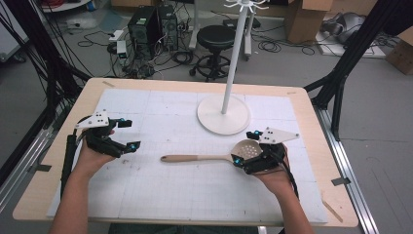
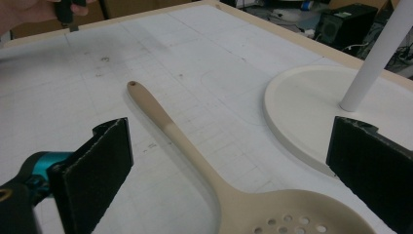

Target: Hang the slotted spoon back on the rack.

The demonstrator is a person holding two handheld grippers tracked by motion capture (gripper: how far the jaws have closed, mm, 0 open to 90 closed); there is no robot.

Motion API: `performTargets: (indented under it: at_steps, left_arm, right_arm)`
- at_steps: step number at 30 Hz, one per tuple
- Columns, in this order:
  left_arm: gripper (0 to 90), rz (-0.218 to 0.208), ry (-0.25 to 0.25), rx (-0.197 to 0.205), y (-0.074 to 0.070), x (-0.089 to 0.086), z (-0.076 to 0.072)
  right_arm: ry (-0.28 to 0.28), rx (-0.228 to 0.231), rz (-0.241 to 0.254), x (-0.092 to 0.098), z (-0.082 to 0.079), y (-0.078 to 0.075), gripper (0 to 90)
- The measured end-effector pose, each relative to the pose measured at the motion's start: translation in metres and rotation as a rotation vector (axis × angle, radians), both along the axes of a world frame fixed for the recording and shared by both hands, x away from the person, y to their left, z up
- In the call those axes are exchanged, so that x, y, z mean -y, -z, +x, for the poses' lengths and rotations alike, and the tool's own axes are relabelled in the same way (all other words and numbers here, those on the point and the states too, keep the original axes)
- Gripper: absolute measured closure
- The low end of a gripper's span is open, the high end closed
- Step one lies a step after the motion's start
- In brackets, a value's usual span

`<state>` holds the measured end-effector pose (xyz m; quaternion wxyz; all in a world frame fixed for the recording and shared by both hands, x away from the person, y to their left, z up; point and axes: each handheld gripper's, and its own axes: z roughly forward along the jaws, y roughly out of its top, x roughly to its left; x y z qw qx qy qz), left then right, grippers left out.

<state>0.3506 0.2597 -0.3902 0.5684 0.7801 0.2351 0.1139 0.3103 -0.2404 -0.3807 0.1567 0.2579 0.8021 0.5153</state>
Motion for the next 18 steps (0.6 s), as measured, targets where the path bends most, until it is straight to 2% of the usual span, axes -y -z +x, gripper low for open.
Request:
performTargets:
  at_steps: [3,8,12,18]
  left_arm:
    - [6.1,-0.012,0.000,0.004,-0.001,-0.002,0.000]
    - [6.1,-0.007,-0.003,0.005,0.000,-0.002,0.000]
    - [6.1,-0.011,-0.003,0.019,-0.002,-0.003,-0.002]
    - [6.2,-0.008,-0.004,0.018,-0.002,-0.004,-0.002]
  right_arm:
    - [-0.003,0.004,-0.002,-0.004,0.004,-0.003,1.4]
    - [-0.028,0.005,-0.019,-0.018,0.012,-0.008,1.4]
    - [-0.051,-0.007,-0.048,-0.031,0.021,-0.009,1.4]
    - [-0.074,-0.020,-0.083,-0.048,0.029,-0.012,1.5]
